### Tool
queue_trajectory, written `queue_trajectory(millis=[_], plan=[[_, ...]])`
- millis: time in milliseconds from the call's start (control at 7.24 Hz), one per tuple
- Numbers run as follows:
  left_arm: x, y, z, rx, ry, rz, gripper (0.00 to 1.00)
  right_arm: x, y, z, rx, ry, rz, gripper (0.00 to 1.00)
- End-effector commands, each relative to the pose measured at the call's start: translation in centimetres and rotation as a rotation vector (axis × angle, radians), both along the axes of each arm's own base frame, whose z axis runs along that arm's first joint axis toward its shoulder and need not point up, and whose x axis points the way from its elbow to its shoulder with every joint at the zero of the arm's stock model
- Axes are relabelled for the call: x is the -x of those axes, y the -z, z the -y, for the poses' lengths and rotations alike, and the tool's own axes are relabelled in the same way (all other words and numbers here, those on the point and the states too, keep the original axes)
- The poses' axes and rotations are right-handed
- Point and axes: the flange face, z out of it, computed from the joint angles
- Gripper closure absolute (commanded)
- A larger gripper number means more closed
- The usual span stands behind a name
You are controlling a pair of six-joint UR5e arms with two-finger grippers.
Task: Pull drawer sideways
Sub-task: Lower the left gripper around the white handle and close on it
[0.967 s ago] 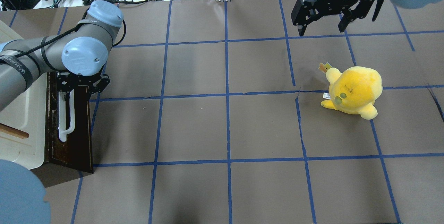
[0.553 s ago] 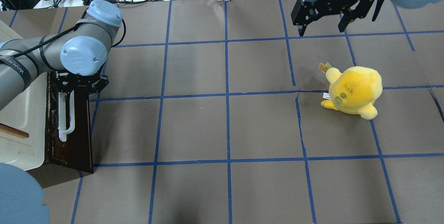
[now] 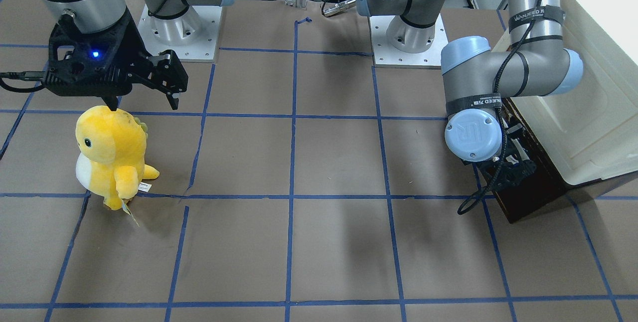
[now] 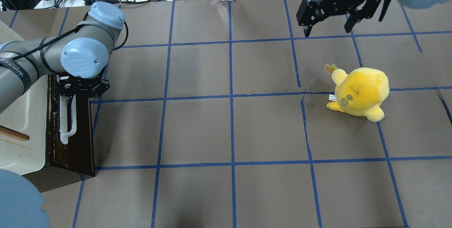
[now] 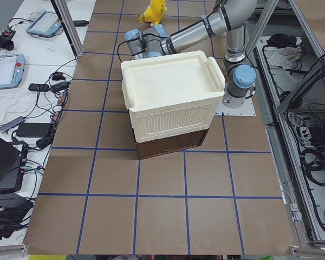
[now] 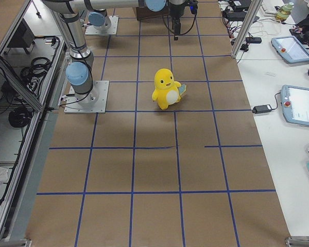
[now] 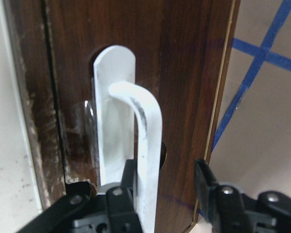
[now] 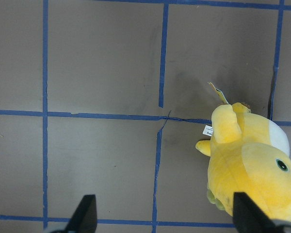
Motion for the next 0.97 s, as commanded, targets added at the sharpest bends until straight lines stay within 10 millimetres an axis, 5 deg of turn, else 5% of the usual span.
queue_trajectory(millis=[0, 829], plan=[[0.16, 0.0, -0.23, 0.006, -0.015, -0.008, 0.77, -0.01, 0.0, 0.0, 0.0, 0.0, 0.001, 0.0], [0.16, -1.0, 0.14, 0.019, -0.014, -0.012, 0.87, -0.01, 0.0, 0.0, 0.0, 0.0, 0.001, 0.0]])
